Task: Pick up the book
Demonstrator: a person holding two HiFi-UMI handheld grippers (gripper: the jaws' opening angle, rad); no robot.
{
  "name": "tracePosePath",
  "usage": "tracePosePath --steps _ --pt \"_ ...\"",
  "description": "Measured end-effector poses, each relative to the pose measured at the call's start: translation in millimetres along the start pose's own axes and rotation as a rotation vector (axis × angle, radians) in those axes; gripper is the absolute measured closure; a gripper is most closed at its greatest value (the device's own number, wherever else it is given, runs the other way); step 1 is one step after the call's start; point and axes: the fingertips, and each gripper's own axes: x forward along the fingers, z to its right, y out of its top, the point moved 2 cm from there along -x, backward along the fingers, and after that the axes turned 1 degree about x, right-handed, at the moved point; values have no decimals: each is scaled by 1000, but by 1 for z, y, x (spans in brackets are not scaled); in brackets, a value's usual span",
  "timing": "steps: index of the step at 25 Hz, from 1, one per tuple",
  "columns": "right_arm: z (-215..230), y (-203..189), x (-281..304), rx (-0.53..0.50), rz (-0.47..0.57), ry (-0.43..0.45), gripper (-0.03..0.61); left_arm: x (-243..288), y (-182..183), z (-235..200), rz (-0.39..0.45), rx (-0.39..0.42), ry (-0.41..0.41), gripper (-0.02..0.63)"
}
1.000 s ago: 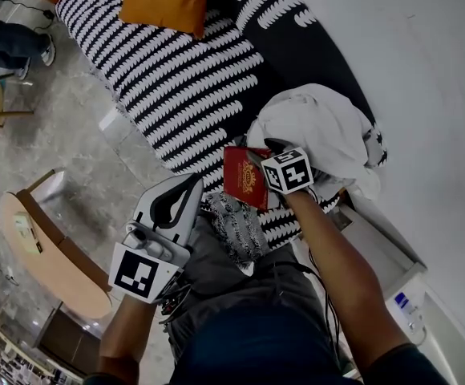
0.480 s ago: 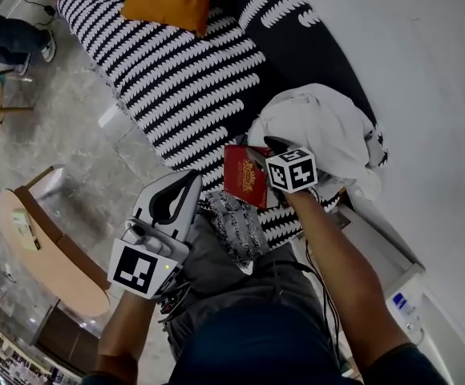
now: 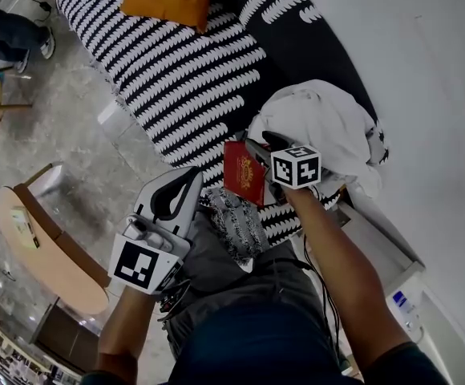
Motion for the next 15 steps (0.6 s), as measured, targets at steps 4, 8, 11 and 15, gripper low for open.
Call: tracePosePath --steps 4,8,11,15 --pt "3 -2 -3 18 17 -18 345 -2 -2 0 -6 -3 -2 609" --pt "3 4 -5 79 82 -7 347 -2 -7 -4 -15 -11 -1 609" --pt "5 2 -2 78 65 -20 347 -2 -9 -6 -22 -15 -3 609" --pt "8 1 -1 110 43 -26 348 0 -10 -4 -24 -17 -7 609"
